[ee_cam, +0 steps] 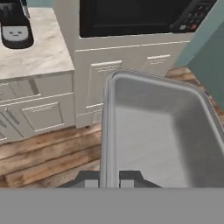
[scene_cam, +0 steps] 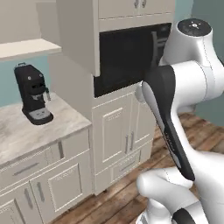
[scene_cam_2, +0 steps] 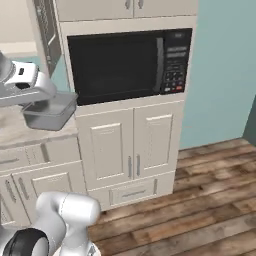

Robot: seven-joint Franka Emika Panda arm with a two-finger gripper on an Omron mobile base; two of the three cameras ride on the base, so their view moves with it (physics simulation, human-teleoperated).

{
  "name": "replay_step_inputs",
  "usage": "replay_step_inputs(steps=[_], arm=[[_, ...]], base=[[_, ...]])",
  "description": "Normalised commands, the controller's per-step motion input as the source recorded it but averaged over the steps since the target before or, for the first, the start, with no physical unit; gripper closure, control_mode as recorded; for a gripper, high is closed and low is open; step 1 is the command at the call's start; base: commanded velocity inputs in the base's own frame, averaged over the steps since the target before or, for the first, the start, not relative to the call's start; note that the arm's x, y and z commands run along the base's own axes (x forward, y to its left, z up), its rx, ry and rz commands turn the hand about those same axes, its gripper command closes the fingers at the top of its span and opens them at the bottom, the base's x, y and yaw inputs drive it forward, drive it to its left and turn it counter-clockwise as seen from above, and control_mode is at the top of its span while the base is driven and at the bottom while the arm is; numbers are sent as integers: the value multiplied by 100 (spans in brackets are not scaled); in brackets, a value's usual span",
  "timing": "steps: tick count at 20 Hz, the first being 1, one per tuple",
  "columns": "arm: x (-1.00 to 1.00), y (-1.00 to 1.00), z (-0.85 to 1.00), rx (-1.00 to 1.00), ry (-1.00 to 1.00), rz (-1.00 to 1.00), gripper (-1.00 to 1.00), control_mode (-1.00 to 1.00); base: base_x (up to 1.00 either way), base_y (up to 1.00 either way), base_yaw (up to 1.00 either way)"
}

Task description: Retrieve the tupperware and aluminum foil from the cabinet and place them on the dining counter near the plate with cucumber and sweet potato to prepare for storing leftovers.

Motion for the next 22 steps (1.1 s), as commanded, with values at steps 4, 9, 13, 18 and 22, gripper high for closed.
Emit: replay_step_inputs(steps=[4, 9, 13, 18, 22], arm=[[0, 0, 0, 0, 0, 0, 100, 100], [0, 0, 0, 0, 0, 0, 100, 100], [0, 0, 0, 0, 0, 0, 100, 100], [0, 0, 0, 0, 0, 0, 100, 100], [0, 0, 0, 0, 0, 0, 100, 100]], base=[[19, -59, -73], [30, -41, -71], [35, -21, -72], [44, -2, -71], [47, 0, -71]])
